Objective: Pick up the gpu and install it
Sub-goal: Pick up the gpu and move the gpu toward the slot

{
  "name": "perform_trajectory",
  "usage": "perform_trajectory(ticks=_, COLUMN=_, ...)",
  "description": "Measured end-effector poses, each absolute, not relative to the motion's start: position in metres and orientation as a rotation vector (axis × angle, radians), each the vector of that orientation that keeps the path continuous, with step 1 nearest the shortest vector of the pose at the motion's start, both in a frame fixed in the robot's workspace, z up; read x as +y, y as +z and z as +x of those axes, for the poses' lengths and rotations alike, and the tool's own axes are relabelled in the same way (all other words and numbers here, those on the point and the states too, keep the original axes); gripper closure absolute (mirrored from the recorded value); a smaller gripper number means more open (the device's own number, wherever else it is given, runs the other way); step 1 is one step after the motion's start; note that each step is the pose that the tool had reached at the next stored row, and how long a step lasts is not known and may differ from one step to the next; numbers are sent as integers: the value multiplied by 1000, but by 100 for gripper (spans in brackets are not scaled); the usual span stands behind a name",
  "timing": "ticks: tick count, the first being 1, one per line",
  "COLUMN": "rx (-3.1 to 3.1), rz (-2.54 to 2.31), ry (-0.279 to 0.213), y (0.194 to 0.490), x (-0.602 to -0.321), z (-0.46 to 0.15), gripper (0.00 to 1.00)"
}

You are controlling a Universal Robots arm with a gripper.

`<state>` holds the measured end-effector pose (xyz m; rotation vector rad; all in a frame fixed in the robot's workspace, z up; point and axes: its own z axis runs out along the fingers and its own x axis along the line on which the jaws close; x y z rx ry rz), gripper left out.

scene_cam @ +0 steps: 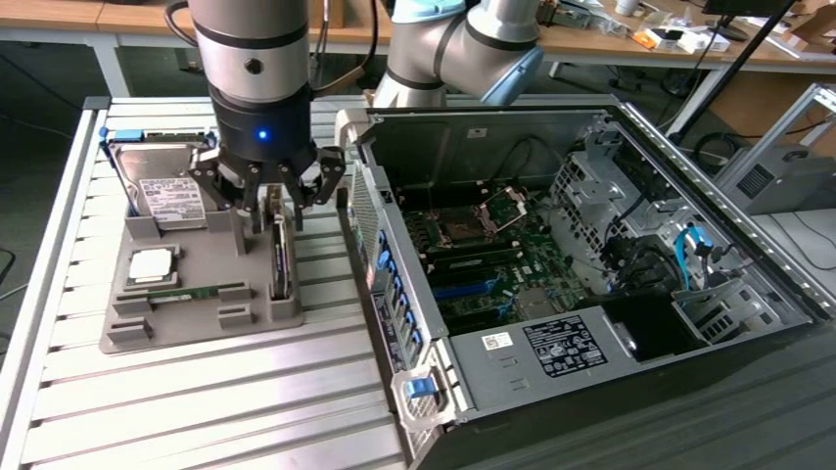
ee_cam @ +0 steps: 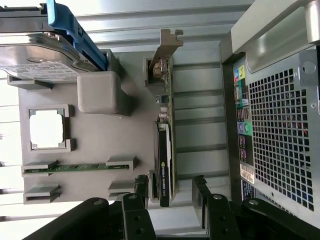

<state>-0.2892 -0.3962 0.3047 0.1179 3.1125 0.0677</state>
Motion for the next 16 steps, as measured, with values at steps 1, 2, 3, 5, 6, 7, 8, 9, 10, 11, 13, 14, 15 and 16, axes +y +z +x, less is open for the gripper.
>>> perform_trajectory(ticks=1, rx=3112, rz=118, ry=68, y=304, x=-396, z=-289, gripper=52)
perform_trajectory(ticks=2, rx=3112, rz=118, ry=68, y=304, x=-396, z=-289, gripper=52)
perform_trajectory(ticks=3, rx=3112, rz=118, ry=68, y=303, x=-396, z=-289, gripper=52)
perform_trajectory(ticks=5, rx=3112, rz=118, ry=68, y=303, x=-396, z=-289, gripper=52)
perform_trajectory(ticks=6, rx=3112, rz=118, ry=68, y=302, x=-396, z=-289, gripper=52)
perform_trajectory(ticks=7, rx=3112, rz=118, ry=68, y=302, x=-396, z=-289, gripper=52)
perform_trajectory(ticks=8, rx=3112, rz=118, ry=68, y=301, x=-396, z=-289, gripper=52)
perform_trajectory(ticks=9, rx=3113, rz=118, ry=68, y=301, x=-396, z=-289, gripper=52)
perform_trajectory(ticks=10, rx=3113, rz=118, ry=68, y=301, x=-396, z=-289, gripper=52)
perform_trajectory(ticks=11, rx=3113, rz=118, ry=68, y=300, x=-396, z=-289, gripper=52)
perform_trajectory(ticks=13, rx=3112, rz=118, ry=68, y=298, x=-396, z=-289, gripper=52)
perform_trajectory(ticks=14, rx=3112, rz=118, ry=68, y=297, x=-396, z=-289, gripper=52)
perform_trajectory(ticks=15, rx=3113, rz=118, ry=68, y=296, x=-396, z=-289, gripper=52)
perform_trajectory(ticks=16, rx=3112, rz=118, ry=68, y=295, x=-396, z=-289, gripper=52)
